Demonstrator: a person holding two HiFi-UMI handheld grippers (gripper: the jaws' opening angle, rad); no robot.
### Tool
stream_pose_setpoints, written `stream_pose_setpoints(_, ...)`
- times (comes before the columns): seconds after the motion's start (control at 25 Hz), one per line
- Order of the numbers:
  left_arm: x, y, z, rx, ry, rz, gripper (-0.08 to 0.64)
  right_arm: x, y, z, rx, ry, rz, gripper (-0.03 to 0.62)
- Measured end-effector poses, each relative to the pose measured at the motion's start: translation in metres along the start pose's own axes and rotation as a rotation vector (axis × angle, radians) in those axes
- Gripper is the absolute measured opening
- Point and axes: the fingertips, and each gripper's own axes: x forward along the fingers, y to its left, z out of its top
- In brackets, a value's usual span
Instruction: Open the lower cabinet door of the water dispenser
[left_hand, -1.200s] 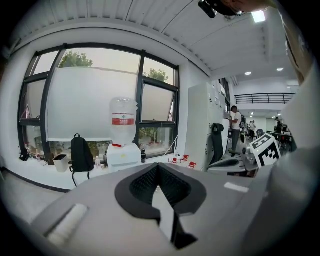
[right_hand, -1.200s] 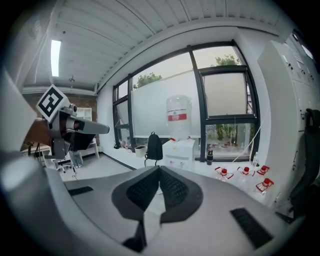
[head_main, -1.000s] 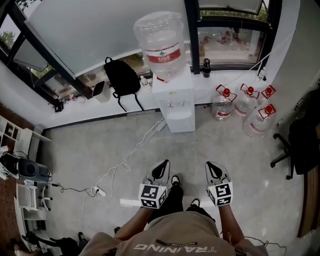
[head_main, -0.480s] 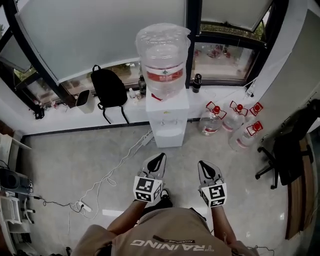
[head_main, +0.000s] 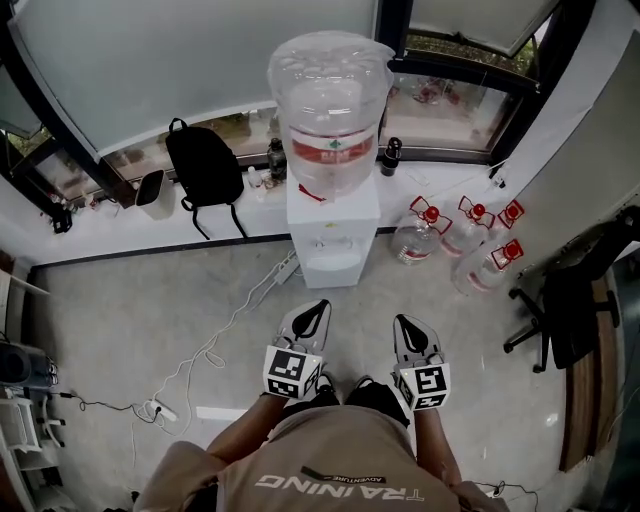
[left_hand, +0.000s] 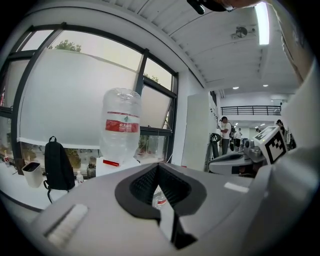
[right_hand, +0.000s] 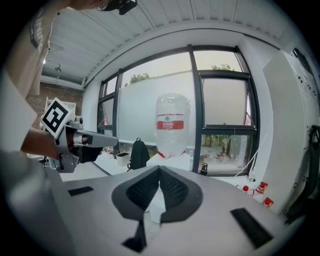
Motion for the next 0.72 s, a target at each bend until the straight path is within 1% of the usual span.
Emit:
stream_pose_setpoints(0.12,0.013,0.008,-0.001,-0.002,0.016,0.020,0.008,0.017,-0.010,0.007,-0.022,-0.018,0.019,0.011)
stream_pose_setpoints(0.24,0.029,0.012,0.002,-0.002,0.035,0.044,0.008,0.037,-0.026,0.012,-0.003,-0.030,0.040,0.011)
stream_pose_setpoints(0.48,0.068,0.013,0.018,0.025,0.074,0.083,0.008,0.080,-0.060,0.026,-0.028,-0.057,0.126,0.011)
stream_pose_setpoints(0.6,0.089,0.014,0.026,0.030,0.068,0.109,0.008,0.099,-0.075,0.030,-0.009,-0.070,0.160,0.011)
stream_pose_setpoints(0.72,0.106,0.013,0.027,0.018,0.067,0.131,0.008,0.114,-0.083,0.024,0.001,-0.056,0.203,0.011)
